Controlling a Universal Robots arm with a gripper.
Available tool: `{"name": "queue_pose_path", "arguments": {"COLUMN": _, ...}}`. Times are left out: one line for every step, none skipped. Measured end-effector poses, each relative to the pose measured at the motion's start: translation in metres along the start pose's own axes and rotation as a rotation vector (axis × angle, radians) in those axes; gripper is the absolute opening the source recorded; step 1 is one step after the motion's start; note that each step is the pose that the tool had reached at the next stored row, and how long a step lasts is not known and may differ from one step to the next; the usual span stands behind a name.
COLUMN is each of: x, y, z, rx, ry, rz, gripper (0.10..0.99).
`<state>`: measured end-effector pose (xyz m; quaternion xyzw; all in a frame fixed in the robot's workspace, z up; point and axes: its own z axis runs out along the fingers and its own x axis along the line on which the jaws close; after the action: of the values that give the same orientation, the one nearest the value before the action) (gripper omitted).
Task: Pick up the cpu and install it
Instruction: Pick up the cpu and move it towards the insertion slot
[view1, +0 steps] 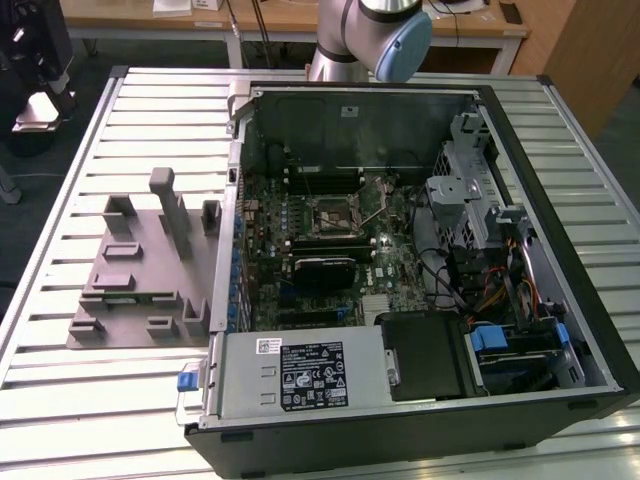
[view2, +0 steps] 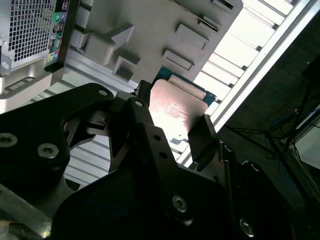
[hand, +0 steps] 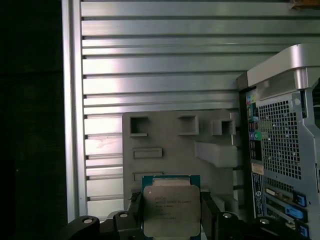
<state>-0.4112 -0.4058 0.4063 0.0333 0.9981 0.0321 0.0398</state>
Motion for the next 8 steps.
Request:
{"name": "queue_pose_path", "arguments": {"x": -0.0016, "y": 0.0001, "z": 0.0001, "rx": 0.0, "ry": 0.0001, "rz": 0.0, "gripper": 0.545}}
{"name": "queue_pose_path", "arguments": {"x": -0.0034, "y": 0.0002, "z": 0.0002, "rx": 0.0, "ry": 0.0001, "rz": 0.0, "gripper": 0.545}}
{"name": "queue_pose_path", "arguments": {"x": -0.0051, "y": 0.0003, "z": 0.0004, "rx": 0.0, "ry": 0.0001, "rz": 0.0, "gripper": 0.545}}
{"name": "queue_pose_path", "arguments": {"x": -0.0071, "y": 0.0005, "z": 0.0006, "rx": 0.0, "ry": 0.0001, "rz": 0.0, "gripper": 0.545}}
{"name": "queue_pose_path", "arguments": {"x": -0.009, "y": 0.0006, "z": 0.0007, "rx": 0.0, "ry": 0.0002, "rz": 0.0, "gripper": 0.545}}
{"name": "queue_pose_path", "arguments": {"x": -0.011, "y": 0.0007, "z": 0.0009, "rx": 0.0, "ry": 0.0002, "rz": 0.0, "gripper": 0.545}}
{"name": "queue_pose_path", "arguments": {"x": -0.013, "y": 0.0009, "z": 0.001, "rx": 0.0, "ry": 0.0003, "rz": 0.0, "gripper": 0.545}}
{"name": "queue_pose_path", "arguments": {"x": -0.0152, "y": 0.001, "z": 0.0012, "rx": 0.0, "ry": 0.0003, "rz": 0.0, "gripper": 0.545}}
